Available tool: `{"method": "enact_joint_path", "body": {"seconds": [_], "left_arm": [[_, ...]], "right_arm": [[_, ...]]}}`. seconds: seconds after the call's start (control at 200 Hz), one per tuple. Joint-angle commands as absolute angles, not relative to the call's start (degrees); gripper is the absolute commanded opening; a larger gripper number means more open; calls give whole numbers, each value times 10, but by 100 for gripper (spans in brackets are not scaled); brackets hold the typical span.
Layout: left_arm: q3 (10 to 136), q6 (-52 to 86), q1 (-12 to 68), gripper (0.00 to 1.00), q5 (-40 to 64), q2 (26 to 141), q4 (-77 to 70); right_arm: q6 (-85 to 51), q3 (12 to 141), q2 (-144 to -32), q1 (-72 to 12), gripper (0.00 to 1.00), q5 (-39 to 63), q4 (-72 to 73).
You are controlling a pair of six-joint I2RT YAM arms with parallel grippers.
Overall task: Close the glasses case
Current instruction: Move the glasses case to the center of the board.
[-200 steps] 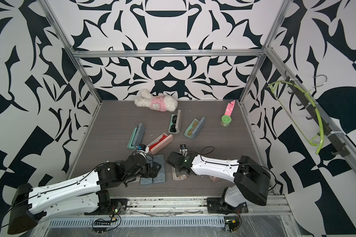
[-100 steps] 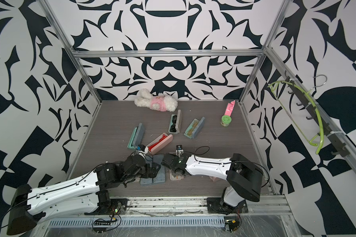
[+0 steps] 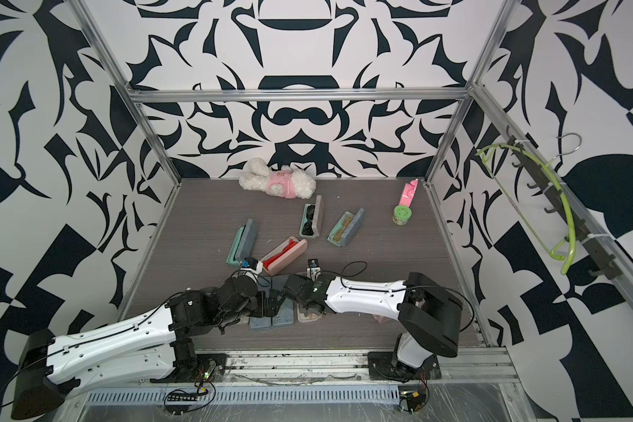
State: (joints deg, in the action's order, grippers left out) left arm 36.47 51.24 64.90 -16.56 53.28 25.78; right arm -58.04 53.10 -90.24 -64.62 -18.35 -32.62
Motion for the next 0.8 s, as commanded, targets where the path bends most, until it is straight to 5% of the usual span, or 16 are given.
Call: {"method": "enact_joint_path", "body": {"seconds": [0.0,0.795], "left_arm": [[351,517,650,100,-164,523,273],[360,533,650,100,-171,507,312]], "right_arm": [[-584,543,-889,-649,41,-178,-309],[-552,505,-803,-649,60,-145,-260]]}}
